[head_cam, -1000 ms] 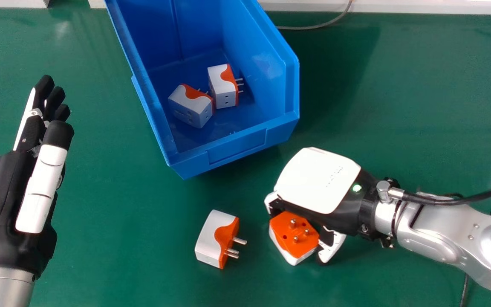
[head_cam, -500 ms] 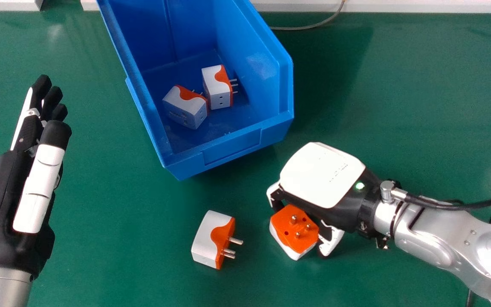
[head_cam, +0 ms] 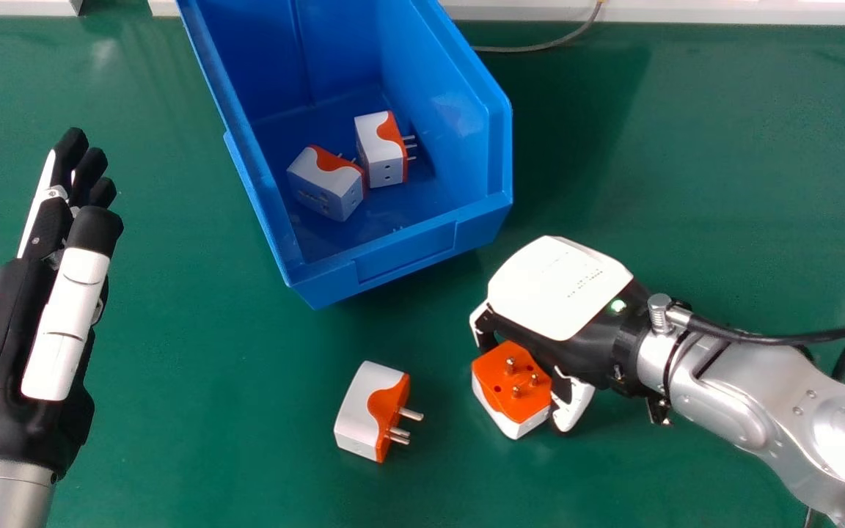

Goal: Pick all objects and put in blue box

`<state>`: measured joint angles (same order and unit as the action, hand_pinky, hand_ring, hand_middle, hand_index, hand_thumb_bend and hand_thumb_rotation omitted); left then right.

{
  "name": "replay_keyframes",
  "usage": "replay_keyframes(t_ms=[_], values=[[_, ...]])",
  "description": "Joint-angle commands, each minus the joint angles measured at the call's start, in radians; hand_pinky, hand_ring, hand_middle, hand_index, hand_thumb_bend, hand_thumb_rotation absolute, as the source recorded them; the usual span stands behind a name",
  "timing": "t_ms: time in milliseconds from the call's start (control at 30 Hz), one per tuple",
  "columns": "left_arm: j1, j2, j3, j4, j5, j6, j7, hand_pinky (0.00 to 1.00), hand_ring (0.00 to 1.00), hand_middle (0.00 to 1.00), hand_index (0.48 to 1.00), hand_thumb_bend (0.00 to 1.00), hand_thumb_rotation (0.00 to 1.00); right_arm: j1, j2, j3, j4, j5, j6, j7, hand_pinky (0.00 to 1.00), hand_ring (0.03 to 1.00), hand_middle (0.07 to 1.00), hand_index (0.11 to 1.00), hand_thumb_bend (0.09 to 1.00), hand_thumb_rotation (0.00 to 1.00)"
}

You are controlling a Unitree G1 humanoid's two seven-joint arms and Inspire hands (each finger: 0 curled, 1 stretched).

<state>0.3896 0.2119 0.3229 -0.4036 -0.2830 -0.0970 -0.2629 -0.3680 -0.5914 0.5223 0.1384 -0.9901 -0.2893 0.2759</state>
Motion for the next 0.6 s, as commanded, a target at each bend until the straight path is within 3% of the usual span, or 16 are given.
replay_keyframes(t_ms=[0,333,567], values=[[0.0,0.007,0.007,-0.027,-0.004,-0.008,-0.002,1.0,1.0,1.0,0.997,0.81,0.96,0.01,-0.011,-0.003,-0.003,-0.003,0.017,0.033,0.07,0.126,0.218,0.474,0.496,0.11],[0.0,0.003,0.0,-0.031,0.008,-0.003,0.009,1.0,1.0,1.0,0.999,0.81,0.96,0.016,-0.026,-0.006,-0.038,0.011,0.012,0.059,0.07,0.127,0.213,0.472,0.495,0.12],[-0.006,0.001,-0.001,-0.024,0.003,-0.004,0.008,1.0,1.0,1.0,0.995,0.81,0.96,0.033,-0.033,-0.028,-0.083,0.042,0.008,0.082,0.06,0.119,0.198,0.47,0.492,0.12]])
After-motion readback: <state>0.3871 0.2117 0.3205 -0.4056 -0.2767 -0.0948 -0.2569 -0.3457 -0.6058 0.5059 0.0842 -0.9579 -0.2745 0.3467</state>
